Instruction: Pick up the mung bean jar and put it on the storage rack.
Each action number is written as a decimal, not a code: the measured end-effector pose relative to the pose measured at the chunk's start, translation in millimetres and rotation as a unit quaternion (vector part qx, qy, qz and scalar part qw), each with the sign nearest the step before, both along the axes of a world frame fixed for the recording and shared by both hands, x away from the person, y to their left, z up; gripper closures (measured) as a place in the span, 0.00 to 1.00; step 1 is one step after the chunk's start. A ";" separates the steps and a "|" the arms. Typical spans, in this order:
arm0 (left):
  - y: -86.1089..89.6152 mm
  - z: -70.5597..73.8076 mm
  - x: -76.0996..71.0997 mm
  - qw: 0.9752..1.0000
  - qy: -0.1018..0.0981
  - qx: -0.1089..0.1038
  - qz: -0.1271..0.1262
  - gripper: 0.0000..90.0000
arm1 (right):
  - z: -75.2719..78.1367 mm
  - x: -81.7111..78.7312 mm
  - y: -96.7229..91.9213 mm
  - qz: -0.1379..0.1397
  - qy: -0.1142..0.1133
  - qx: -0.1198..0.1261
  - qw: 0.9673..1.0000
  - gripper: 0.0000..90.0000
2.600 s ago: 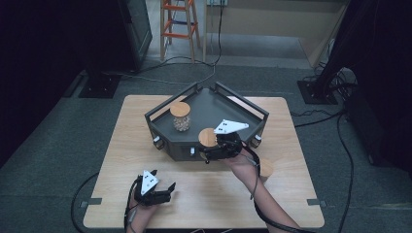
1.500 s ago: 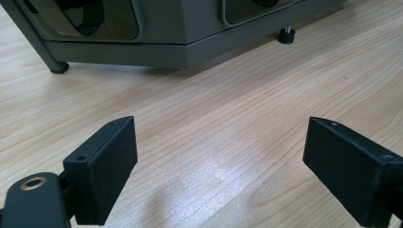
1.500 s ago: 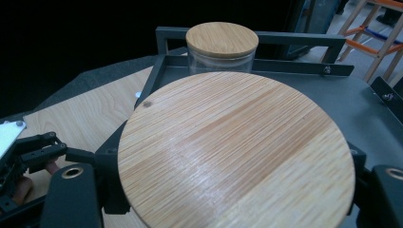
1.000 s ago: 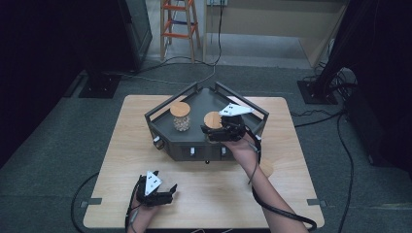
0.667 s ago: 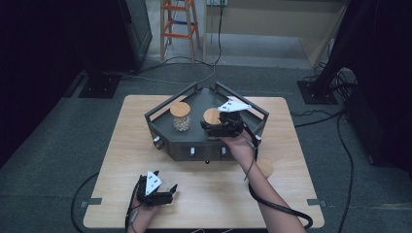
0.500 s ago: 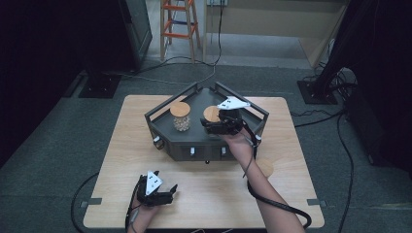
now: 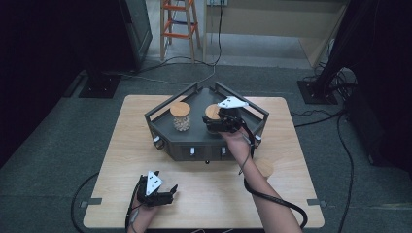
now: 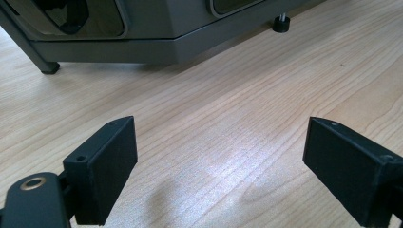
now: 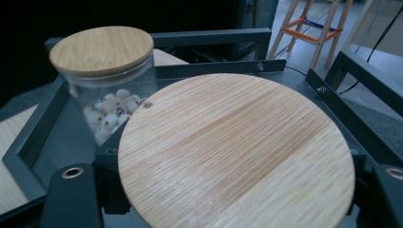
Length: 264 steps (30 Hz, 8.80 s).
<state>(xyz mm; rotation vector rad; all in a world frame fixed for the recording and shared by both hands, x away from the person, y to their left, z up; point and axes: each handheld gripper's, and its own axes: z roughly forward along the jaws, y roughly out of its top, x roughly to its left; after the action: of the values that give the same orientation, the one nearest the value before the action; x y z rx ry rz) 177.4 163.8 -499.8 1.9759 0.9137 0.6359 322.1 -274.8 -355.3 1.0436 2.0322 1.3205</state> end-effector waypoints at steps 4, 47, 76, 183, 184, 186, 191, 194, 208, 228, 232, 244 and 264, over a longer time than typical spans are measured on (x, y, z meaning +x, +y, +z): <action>0.6 -0.2 -0.3 1.000 0.000 -0.003 0.003 0.12 | -2.6 3.5 3.0 -0.009 0.011 0.012 1.000 0.28; 0.0 0.3 0.1 1.000 0.003 -0.002 0.005 0.12 | -12.0 2.5 8.8 -0.027 0.009 0.003 1.000 0.20; -0.4 0.2 0.0 1.000 0.003 -0.002 0.006 0.12 | -14.9 -28.1 -22.6 -0.007 -0.017 0.003 1.000 0.04; -20.8 -3.4 -15.0 0.997 -0.042 0.058 0.006 0.12 | -93.1 -119.5 -150.5 0.140 -0.050 0.050 0.988 0.10; -21.8 -2.8 -15.0 0.997 -0.041 0.062 0.005 0.12 | -93.4 -121.4 -149.5 0.138 -0.052 0.044 0.988 0.10; -22.6 -2.9 -15.1 0.997 -0.042 0.064 0.004 0.12 | -93.3 -125.0 -147.7 0.134 -0.054 0.033 0.989 0.10; -24.4 -1.5 -13.0 0.997 -0.037 0.070 0.002 0.12 | -94.6 -130.5 -148.8 0.130 -0.052 0.024 0.990 0.10; -24.3 -1.7 -13.3 0.997 -0.038 0.070 0.002 0.12 | -98.1 -132.9 -152.4 0.129 -0.056 0.027 0.990 0.10; -22.6 -1.7 -12.9 0.997 -0.036 0.065 0.002 0.12 | -109.8 -141.1 -162.7 0.106 -0.052 0.024 0.993 0.10; -22.6 -1.7 -12.9 0.997 -0.036 0.065 0.001 0.12 | -121.2 -143.4 -179.3 0.083 -0.048 0.025 0.995 0.10; -22.9 -1.5 -12.8 0.997 -0.036 0.066 0.002 0.12 | -122.8 -142.5 -179.8 0.080 -0.043 0.025 0.996 0.10; -20.7 -1.6 -12.4 0.998 -0.034 0.058 0.004 0.12 | -130.3 -138.9 -180.0 0.057 -0.032 0.021 0.998 0.10; -21.3 -2.3 -13.6 0.998 -0.037 0.059 0.006 0.12 | -134.9 -131.1 -181.3 0.038 -0.006 0.014 0.999 0.10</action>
<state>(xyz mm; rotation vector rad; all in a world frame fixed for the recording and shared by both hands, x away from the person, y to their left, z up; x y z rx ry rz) 163.7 142.5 -502.0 2.0377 0.8617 0.7810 190.9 -456.1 -490.3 0.9779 2.0687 1.3922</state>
